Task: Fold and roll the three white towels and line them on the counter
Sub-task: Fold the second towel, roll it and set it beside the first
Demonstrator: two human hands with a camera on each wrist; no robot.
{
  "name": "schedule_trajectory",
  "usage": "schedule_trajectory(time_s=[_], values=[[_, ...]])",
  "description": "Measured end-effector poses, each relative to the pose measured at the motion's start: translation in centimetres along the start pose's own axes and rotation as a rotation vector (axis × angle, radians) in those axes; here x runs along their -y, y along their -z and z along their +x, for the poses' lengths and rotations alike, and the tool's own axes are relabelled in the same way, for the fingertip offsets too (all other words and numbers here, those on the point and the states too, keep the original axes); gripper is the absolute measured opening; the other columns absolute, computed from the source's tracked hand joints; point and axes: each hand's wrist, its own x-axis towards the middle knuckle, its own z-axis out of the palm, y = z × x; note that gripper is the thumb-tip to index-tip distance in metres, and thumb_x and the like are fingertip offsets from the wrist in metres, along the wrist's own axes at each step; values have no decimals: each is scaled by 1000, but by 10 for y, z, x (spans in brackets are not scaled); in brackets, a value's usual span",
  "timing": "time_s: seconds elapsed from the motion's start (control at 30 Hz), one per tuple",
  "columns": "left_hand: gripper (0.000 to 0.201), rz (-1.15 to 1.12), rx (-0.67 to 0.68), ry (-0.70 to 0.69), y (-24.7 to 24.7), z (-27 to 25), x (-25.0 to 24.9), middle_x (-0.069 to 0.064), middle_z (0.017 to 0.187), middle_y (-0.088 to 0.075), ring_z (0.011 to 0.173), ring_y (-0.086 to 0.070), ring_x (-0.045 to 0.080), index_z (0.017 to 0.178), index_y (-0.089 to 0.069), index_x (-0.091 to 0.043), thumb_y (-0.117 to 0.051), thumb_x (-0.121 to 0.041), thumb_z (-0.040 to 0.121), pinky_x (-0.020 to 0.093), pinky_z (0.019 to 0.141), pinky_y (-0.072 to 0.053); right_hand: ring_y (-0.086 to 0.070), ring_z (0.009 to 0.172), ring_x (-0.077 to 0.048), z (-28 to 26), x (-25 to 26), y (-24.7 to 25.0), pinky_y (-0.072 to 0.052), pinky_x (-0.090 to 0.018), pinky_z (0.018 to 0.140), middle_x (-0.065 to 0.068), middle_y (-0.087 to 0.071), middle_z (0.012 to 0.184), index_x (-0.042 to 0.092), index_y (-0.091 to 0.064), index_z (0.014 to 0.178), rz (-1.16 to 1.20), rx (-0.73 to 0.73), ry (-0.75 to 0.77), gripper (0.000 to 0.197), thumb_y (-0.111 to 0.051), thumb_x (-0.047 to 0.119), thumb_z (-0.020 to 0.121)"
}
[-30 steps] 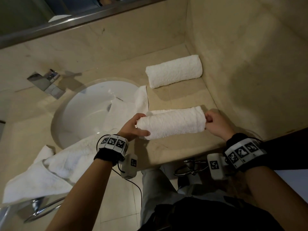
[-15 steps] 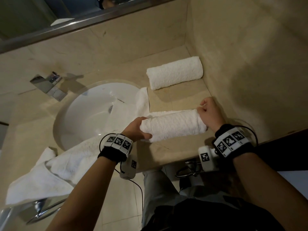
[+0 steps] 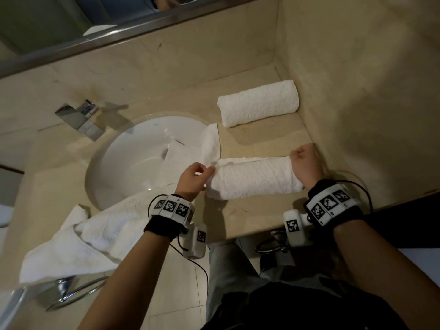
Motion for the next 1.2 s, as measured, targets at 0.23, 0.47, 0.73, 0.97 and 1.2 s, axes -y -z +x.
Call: schedule_trajectory(time_s=[0.23, 0.47, 0.73, 0.97, 1.2], values=[[26, 397, -83, -39, -13, 8, -13, 8, 76, -55, 79, -49, 21, 77, -59, -2, -48, -19, 93, 25, 68, -32, -54, 95, -32, -6, -4, -4, -38, -32, 76, -12, -54, 96, 10, -51, 102, 31, -38, 19, 22, -33, 5, 94], [21, 300, -50, 75, -10, 19, -18, 8, 82, -53, 83, -50, 23, 75, -49, -8, -48, -20, 93, 34, 76, -45, -55, 103, -33, 1, 6, -9, -43, -34, 84, -18, -62, 112, 5, -62, 103, 29, -104, -119, 23, -42, 9, 93], [29, -54, -29, 95, 15, -4, 8, 2, 80, -52, 69, -57, 19, 74, -50, -8, -41, 17, 84, 30, 63, -52, -54, 96, -16, -23, -10, 6, -42, -27, 77, 5, -61, 97, 20, -64, 85, 488, 125, -63, 16, -50, 27, 80], [21, 87, -163, -126, 10, -22, 8, 3, 65, -62, 65, -63, 27, 64, -56, -17, -63, 0, 74, 37, 66, -56, -48, 93, -21, -22, -12, -6, -36, -28, 73, -1, -53, 102, 21, -51, 100, 289, 32, -76, 10, -44, 18, 92], [13, 226, -202, -191, 1, -29, 4, -11, 63, -62, 58, -55, -2, 70, -66, -15, -74, -23, 76, 3, 55, -40, -51, 88, -26, -13, -2, -14, -35, -25, 71, -11, -58, 101, 6, -55, 113, 128, -88, -64, 26, -39, 16, 95]])
